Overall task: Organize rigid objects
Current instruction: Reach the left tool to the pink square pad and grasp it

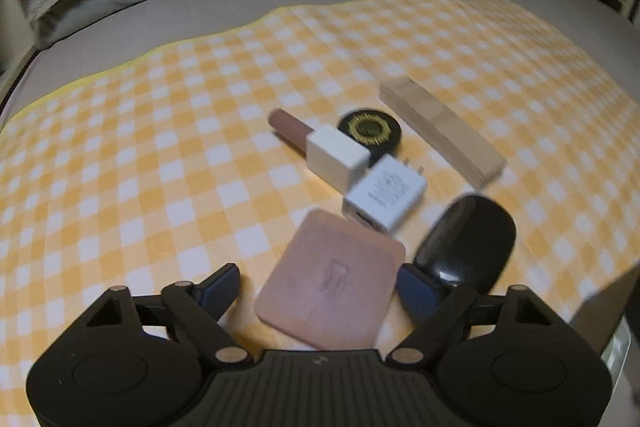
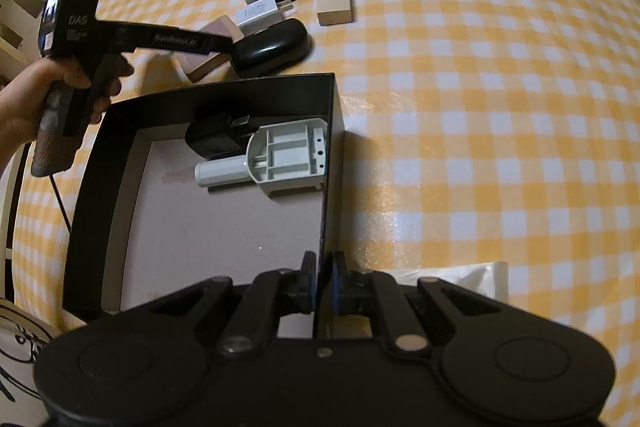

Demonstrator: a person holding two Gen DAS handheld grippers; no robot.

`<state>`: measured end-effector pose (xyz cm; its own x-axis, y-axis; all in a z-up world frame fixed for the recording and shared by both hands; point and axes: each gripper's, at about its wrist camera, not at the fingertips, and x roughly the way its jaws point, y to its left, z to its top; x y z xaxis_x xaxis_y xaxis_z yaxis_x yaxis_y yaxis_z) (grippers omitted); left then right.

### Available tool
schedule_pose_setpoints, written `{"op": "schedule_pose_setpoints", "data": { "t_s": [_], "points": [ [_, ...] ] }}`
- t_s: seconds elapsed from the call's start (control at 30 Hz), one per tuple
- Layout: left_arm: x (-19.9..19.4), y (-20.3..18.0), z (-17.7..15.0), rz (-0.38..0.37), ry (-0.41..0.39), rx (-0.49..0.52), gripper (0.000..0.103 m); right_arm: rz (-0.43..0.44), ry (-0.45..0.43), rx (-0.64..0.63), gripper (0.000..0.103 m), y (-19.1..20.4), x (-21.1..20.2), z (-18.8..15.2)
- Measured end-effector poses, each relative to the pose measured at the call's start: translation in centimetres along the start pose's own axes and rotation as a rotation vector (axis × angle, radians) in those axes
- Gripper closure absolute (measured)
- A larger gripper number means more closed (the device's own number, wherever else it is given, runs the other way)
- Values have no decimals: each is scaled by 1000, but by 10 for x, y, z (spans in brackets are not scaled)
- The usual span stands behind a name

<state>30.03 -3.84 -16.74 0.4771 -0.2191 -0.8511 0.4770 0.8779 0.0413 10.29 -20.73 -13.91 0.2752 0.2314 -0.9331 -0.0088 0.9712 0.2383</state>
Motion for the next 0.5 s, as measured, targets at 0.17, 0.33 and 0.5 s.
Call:
{"op": "schedule_pose_setpoints", "data": {
  "t_s": [0.17, 0.33, 0.5],
  "points": [
    [-2, -10, -7, -9, 38, 93, 31, -1, -1, -1, 95, 0, 0, 1],
    [-3, -8, -7, 27, 92, 72, 32, -3, -2, -3, 95, 1, 1, 0],
    [-8, 6, -8, 60, 177, -49, 32, -7, -3, -8, 95, 1, 1, 1]
  ]
}}
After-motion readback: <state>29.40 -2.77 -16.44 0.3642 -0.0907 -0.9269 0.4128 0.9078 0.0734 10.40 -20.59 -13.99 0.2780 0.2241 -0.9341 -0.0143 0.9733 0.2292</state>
